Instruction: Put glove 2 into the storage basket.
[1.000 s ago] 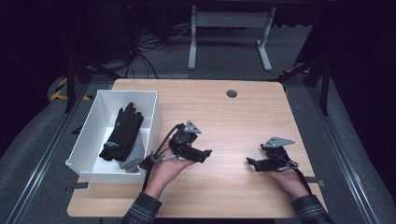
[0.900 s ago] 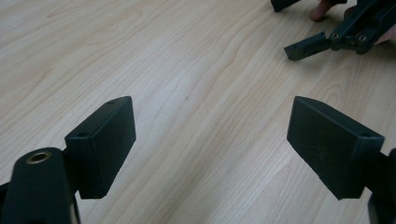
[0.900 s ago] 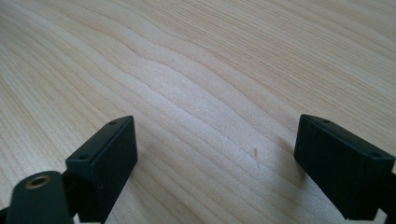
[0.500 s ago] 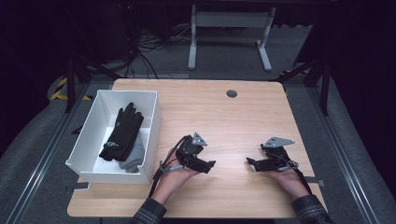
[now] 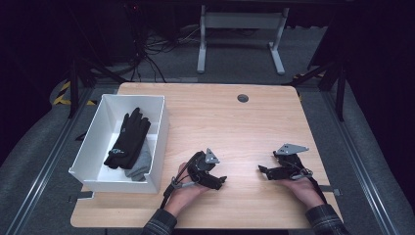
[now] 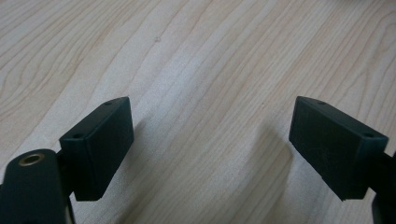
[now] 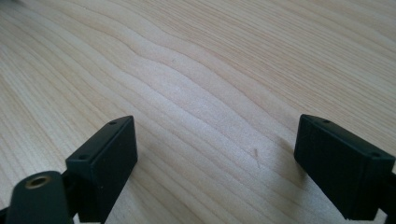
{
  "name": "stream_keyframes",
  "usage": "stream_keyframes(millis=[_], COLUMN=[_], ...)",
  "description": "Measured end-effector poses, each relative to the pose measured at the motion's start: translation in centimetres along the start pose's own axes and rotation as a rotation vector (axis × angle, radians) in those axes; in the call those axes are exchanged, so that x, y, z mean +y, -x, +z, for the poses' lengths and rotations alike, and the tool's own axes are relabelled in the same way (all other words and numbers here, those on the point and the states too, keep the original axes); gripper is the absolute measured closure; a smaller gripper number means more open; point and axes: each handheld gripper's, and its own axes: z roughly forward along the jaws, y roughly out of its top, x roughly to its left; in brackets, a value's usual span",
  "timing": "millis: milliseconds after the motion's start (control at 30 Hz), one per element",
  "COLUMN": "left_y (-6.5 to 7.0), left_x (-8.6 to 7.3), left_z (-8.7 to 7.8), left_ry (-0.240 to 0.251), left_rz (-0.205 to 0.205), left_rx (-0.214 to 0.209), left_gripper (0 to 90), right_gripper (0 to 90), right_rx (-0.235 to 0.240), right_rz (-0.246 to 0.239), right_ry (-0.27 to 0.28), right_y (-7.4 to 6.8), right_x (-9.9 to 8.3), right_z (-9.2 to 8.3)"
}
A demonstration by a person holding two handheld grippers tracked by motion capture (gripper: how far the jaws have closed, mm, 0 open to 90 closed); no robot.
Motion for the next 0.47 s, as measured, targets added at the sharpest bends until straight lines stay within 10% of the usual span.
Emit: stream_keyframes(millis=[467], left_y=[0.3], left_x=[-0.28], left_z=[0.18], left_ry=[0.005], left_rz=[0.039], left_rx=[0.013], left_gripper=[11.0], right_gripper=[13.7], right_rx=[0.0], right_rz=[-0.002], right_ry=[0.001], right_y=[0.01], right_x=[0.0], right_z=[0.01])
